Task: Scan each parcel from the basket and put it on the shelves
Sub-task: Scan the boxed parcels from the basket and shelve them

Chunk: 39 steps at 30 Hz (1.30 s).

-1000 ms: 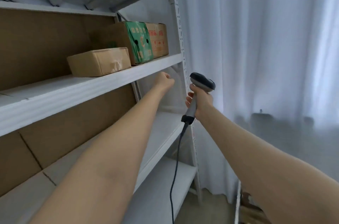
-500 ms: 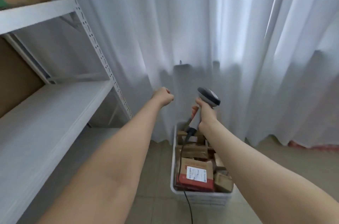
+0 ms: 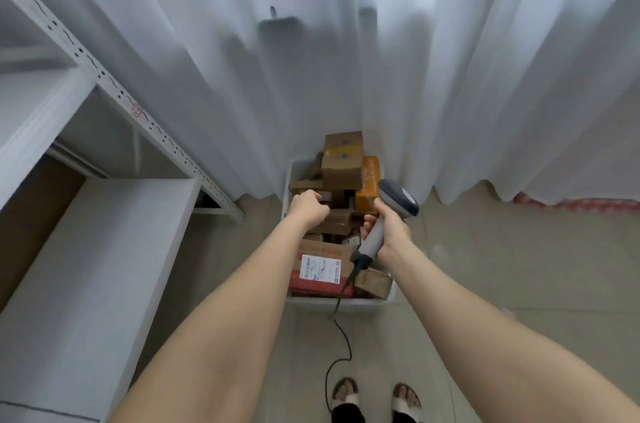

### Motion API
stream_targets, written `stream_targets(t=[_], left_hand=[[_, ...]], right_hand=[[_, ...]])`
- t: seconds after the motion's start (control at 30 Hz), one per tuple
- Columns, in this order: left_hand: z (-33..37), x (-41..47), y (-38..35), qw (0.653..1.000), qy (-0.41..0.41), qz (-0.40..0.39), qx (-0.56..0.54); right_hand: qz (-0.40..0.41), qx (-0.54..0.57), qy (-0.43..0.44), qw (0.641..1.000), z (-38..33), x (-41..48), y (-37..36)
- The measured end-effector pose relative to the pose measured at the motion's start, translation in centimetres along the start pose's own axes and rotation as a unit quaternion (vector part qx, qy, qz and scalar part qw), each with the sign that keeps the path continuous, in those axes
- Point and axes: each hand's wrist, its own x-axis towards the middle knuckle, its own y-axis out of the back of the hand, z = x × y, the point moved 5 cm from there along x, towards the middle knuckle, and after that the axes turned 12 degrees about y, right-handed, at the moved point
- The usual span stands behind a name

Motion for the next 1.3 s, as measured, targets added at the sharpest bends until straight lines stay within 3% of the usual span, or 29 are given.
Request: stream_targets(t=[0.4, 0.63, 0.77, 1.0, 1.3], left_hand=[[-13.9, 16.9, -10.8, 0.987, 0.161, 0.004, -0.009], [-21.5, 24.4, -15.1, 0.965, 0.258, 0.022, -0.035], [-24.0, 26.1, -17.3, 0.95, 0.291, -0.018, -0.112], [-24.4, 24.7, -17.3, 0.925, 0.286, -0.05, -0.246], [-18.8, 18.9, -6.5, 0.922, 0.227, 0.037, -0.313]], right_hand=[[0.017, -0.096, -0.085, 0.992, 17.3, 15.8, 1.3], [-0.019, -0.164, -0.09, 0.982, 23.7, 23.5, 0.6], [-0.045, -0.187, -0.093, 0.977, 25.4, 25.5, 0.3], [-0.03, -0.199, -0.062, 0.977, 23.9, 24.9, -0.3], [-0.005, -0.174, -0.036, 0.984, 14.2, 17.0, -2.9]])
